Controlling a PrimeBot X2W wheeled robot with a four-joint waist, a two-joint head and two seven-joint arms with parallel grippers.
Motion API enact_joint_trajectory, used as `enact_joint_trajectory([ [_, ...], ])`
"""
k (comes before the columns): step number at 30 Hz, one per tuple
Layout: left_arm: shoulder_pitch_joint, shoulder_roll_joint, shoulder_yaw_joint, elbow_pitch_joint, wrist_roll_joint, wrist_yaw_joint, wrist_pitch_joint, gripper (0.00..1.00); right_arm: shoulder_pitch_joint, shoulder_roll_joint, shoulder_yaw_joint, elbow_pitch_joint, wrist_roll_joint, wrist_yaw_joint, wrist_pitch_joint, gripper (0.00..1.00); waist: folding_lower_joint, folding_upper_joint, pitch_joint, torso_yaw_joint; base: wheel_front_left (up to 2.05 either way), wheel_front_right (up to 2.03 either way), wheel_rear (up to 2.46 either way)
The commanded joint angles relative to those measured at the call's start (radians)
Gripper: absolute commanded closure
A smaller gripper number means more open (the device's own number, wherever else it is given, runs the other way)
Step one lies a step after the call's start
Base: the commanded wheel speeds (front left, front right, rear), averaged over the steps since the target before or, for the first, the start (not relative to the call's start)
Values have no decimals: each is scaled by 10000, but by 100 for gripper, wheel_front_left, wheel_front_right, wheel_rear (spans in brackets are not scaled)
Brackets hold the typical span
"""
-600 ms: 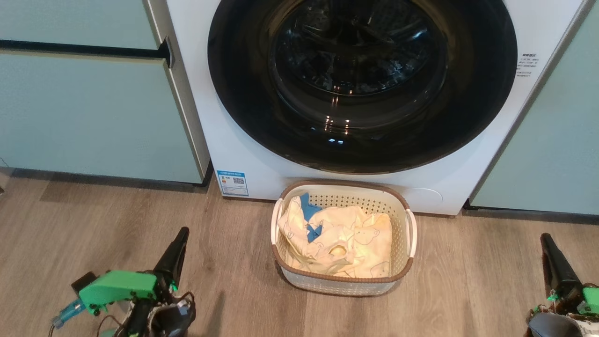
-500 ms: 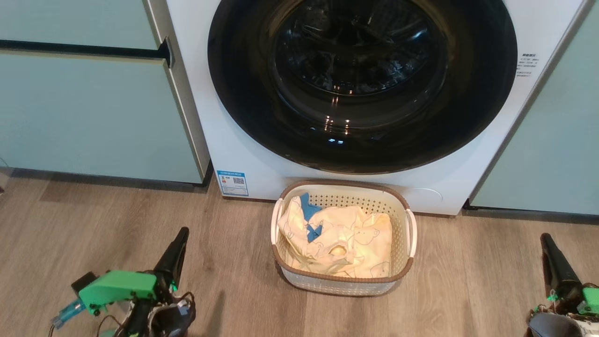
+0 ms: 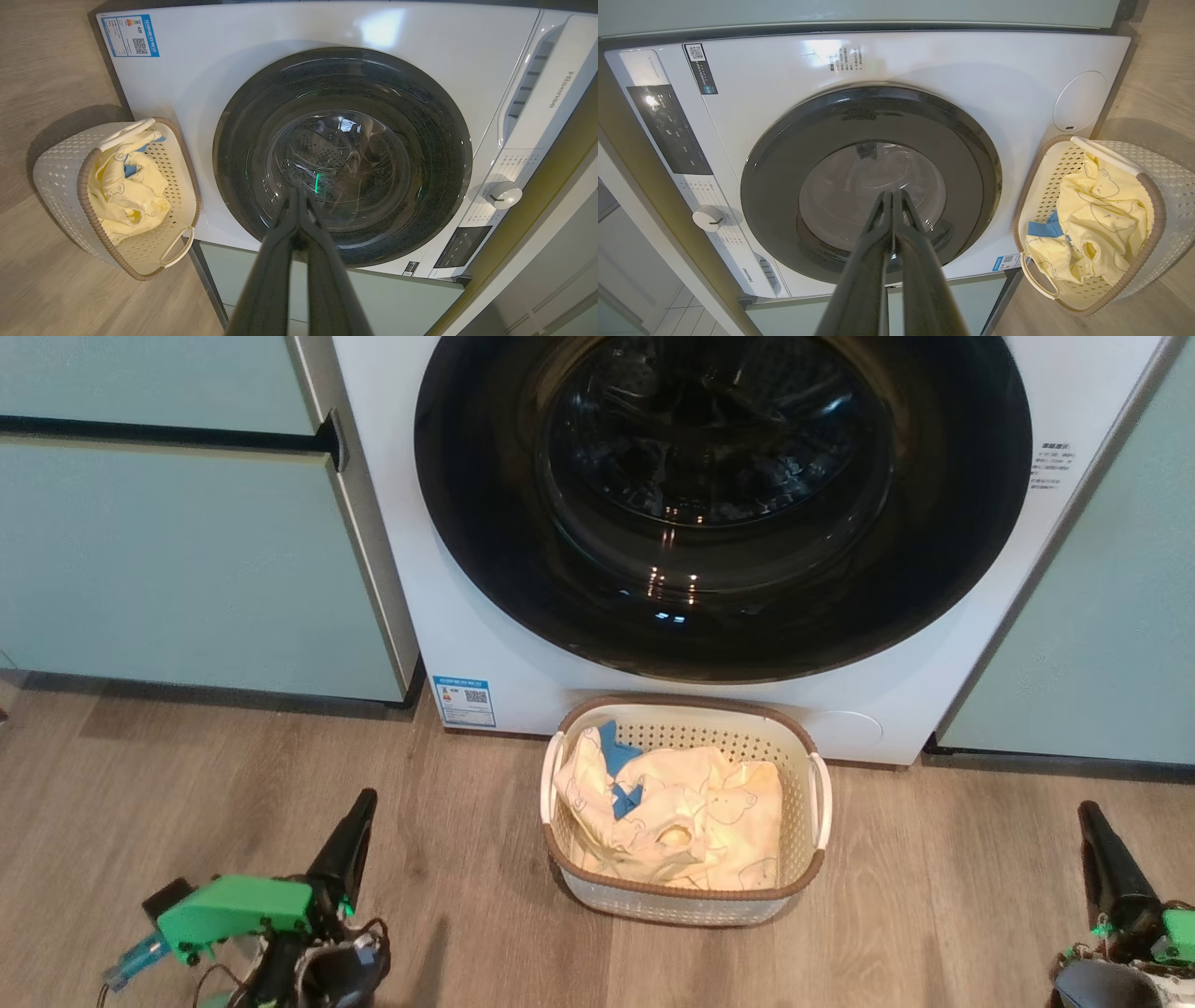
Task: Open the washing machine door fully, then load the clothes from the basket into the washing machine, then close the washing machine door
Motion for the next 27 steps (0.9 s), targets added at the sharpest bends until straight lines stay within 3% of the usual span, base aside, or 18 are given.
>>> enact_joint_trajectory([
  [1,-550,112,309,-278,42,-27,60,100,-565,-74,162,-317,-88,4,55,100,0,-1,0,0,0,0,0],
  [2,-1,0,1,-1,1,0,-1,0,-1,0,1,-1,0,0,0,0,0,-1,0,0,0,0,0],
  [7,445,-155,-28,691,4,4,-13,0,452,176,72,703,6,0,-8,0,0,-1,3,-1,0,0,0],
  [8,598,-189,-41,858,4,4,-13,100,607,212,84,876,5,0,-8,100,0,-1,4,-1,0,0,0],
  [9,754,-222,-53,1029,5,4,-14,100,769,233,92,1055,6,0,-9,100,0,-1,6,-1,0,0,0],
  [10,841,-236,-64,1137,13,4,-24,0,869,242,102,1160,8,0,-19,0,0,-1,11,-1,0,0,0],
  [27,355,-188,-104,845,643,-1,-525,0,499,197,563,736,-175,1,-521,0,0,-1,34,-10,0,0,0],
])
